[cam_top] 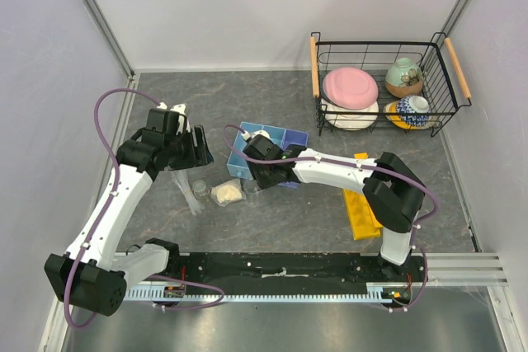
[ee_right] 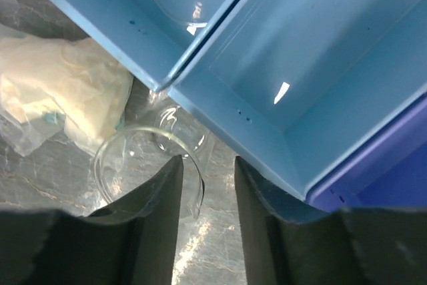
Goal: Organize the chemistry lab equipment
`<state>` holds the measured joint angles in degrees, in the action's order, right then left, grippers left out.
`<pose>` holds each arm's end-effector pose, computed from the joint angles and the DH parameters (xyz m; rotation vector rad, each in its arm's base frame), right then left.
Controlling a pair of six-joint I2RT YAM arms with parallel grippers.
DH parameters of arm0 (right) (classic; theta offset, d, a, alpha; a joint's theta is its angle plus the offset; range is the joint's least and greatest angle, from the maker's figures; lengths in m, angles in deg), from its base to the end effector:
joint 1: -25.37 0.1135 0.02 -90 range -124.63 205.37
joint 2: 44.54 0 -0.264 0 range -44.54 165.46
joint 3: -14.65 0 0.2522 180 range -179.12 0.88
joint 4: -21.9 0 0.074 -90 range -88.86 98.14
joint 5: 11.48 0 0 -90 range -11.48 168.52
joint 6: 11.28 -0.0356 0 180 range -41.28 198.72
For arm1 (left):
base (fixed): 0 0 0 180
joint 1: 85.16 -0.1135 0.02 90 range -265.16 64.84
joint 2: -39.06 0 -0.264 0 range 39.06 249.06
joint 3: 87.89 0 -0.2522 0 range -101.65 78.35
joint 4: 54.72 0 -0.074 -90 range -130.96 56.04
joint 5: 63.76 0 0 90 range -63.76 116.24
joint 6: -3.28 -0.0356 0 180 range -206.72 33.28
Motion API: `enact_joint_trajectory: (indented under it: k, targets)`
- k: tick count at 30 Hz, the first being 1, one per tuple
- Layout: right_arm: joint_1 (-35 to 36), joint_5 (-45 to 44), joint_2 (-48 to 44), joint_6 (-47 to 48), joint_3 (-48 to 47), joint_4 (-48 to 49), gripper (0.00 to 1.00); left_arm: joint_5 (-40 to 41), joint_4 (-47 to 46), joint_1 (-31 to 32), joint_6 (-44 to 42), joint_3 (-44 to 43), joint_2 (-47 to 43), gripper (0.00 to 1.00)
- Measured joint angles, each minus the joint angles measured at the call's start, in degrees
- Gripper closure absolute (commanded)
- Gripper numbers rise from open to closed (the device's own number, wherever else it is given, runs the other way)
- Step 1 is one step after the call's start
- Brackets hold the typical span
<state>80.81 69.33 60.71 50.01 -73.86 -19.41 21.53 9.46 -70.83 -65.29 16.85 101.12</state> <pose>0.2252 0.3169 0.2030 -0.5432 2.5455 0.3439 0.2035 -0.0550 0.3193 -0.1181 2.4904 -0.3688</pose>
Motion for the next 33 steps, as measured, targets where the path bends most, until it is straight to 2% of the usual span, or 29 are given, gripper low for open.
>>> enact_joint_trajectory:
  k: [1, 4, 5, 6, 13, 18, 27, 33]
  targets:
    - [0.0, 0.0, 0.5, 0.0, -0.4, 0.0, 0.62, -0.2, 0.0, 0.0, 0.0, 0.0, 0.0, 0.26]
    - [0.0, -0.2, 1.6, 0.0, -1.3, 0.3, 0.79, -0.5, -0.1, 0.0, 0.0, 0.1, -0.2, 0.26]
    - [0.0, -0.2, 1.8, 0.1, -1.4, 0.4, 0.95, -0.6, -0.4, 0.0, 0.0, 0.3, -0.3, 0.26]
    - [0.0, -0.2, 1.9, -0.1, -1.5, 0.6, 1.00, -0.8, -0.6, 0.0, 0.0, 0.4, -0.4, 0.26]
    - [0.0, -0.4, 1.9, -0.2, -1.7, 0.0, 1.00, -1.9, -1.2, 0.0, 0.0, 1.0, -0.5, 0.26]
    - [0.3, -0.3, 0.7, 0.0, -2.5, -4.1, 1.00, -3.0, -1.3, 0.0, 0.0, 1.0, -0.9, 0.26]
    - [1.7, -1.5, -11.5, -0.1, -5.3, -12.2, 1.00, -4.9, -2.6, 0.0, 0.1, 3.0, -1.5, 0.26]
    - [-3.5, -4.2, -17.0, -0.1, -6.5, -14.5, 1.00, -5.1, -2.8, 0.0, 0.1, 4.3, -2.8, 0.26]
